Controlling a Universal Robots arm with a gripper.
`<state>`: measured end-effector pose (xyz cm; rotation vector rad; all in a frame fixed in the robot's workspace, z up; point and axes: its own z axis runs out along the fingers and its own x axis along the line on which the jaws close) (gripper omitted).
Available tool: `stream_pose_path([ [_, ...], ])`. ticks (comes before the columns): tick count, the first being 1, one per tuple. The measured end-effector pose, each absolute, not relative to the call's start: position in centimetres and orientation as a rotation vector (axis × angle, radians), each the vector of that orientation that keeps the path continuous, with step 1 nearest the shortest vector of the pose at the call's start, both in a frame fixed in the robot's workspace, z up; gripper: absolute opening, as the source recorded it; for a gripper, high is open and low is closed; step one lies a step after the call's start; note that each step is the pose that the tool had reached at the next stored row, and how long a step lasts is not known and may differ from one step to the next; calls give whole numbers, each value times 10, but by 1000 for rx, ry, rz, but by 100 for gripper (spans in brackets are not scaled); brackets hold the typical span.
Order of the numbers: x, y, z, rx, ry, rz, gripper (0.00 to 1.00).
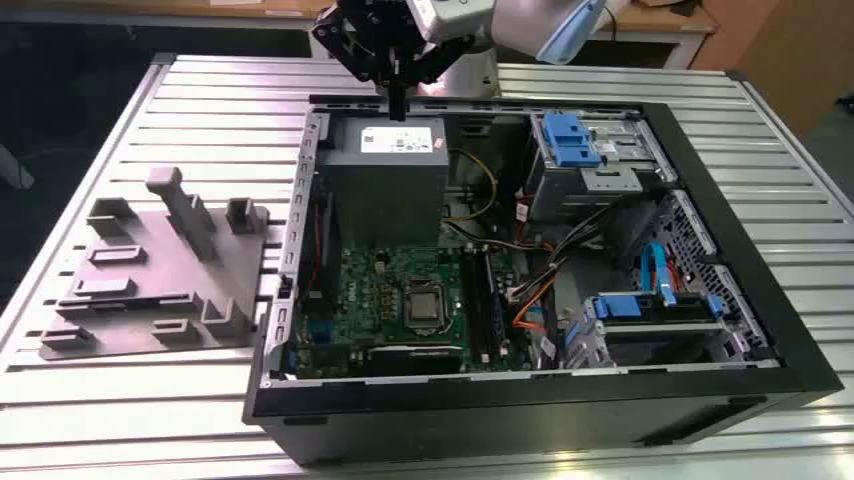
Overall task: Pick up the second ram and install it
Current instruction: 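Reach for the second ram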
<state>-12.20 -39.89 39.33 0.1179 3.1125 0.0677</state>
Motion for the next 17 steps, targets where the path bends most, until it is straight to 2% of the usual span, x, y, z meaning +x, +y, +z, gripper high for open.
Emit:
stream_pose_path([
  [17,-128,-399,393,118,3113,68,10],
])
